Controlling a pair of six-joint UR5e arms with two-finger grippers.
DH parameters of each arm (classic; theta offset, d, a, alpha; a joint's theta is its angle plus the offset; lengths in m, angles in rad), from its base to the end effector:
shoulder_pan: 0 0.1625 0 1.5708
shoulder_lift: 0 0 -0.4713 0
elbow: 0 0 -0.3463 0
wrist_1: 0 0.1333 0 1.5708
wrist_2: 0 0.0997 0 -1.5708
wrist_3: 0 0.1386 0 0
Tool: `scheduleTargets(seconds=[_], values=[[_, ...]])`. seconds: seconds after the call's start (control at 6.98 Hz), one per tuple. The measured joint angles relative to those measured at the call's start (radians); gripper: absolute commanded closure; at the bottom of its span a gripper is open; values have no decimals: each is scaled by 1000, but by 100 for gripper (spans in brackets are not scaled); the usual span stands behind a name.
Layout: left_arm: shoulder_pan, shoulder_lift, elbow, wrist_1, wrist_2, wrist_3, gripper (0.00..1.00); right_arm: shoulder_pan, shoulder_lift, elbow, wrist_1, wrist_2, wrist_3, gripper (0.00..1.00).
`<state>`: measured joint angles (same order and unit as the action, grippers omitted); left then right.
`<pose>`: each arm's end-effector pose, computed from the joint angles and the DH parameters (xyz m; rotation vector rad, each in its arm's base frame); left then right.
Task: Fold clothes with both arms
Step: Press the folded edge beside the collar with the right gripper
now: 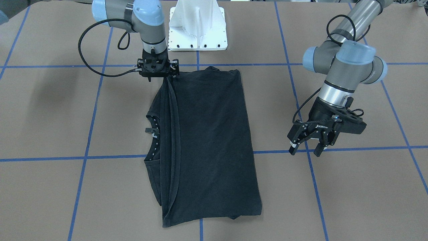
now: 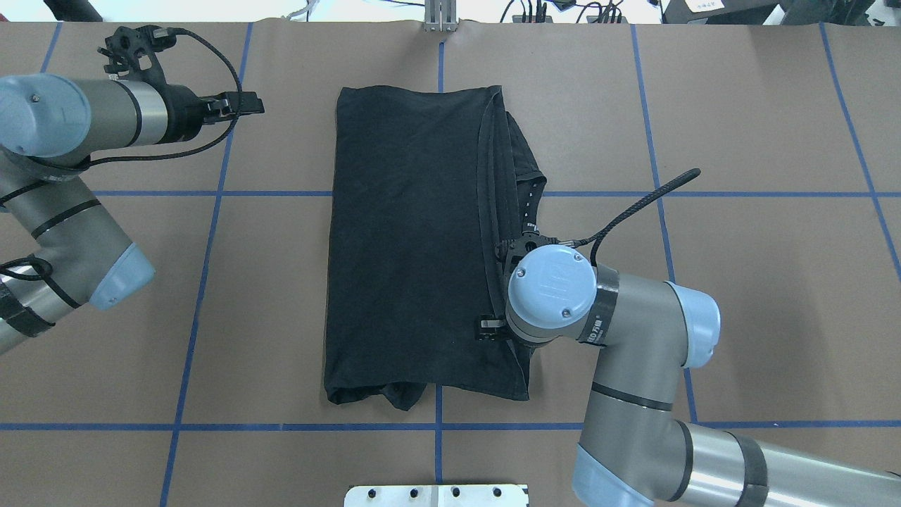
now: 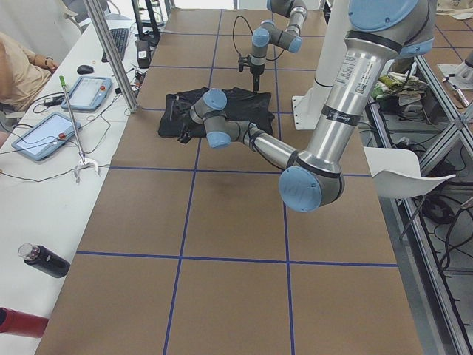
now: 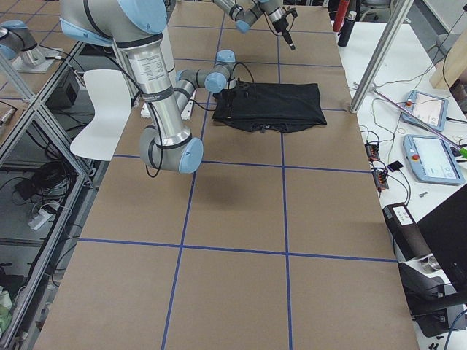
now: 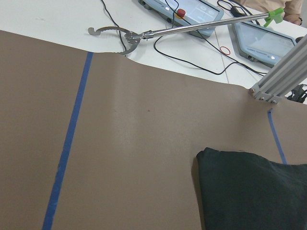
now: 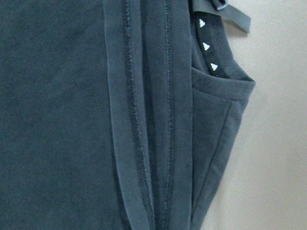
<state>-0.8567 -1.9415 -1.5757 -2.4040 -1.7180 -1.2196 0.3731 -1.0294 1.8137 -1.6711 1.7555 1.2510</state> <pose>0.3445 -0.5700 0.4301 0.5825 1.0723 -0.3527 -0.5673 -0.3379 0.3644 0.0647 -0.7016 -0.0121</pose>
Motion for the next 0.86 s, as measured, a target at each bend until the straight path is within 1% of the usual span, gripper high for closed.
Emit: scheduleTargets(seconds=[0.14, 0.29, 0.86], values=[[0, 4, -5, 0, -1, 0, 0, 1, 22, -35, -5, 1, -31, 0], [0, 6, -7, 0, -1, 0, 0, 0, 27, -50, -10, 2, -73, 0], [0, 19, -17, 0, -2, 0, 0, -1, 20, -56, -67, -5, -205, 0]])
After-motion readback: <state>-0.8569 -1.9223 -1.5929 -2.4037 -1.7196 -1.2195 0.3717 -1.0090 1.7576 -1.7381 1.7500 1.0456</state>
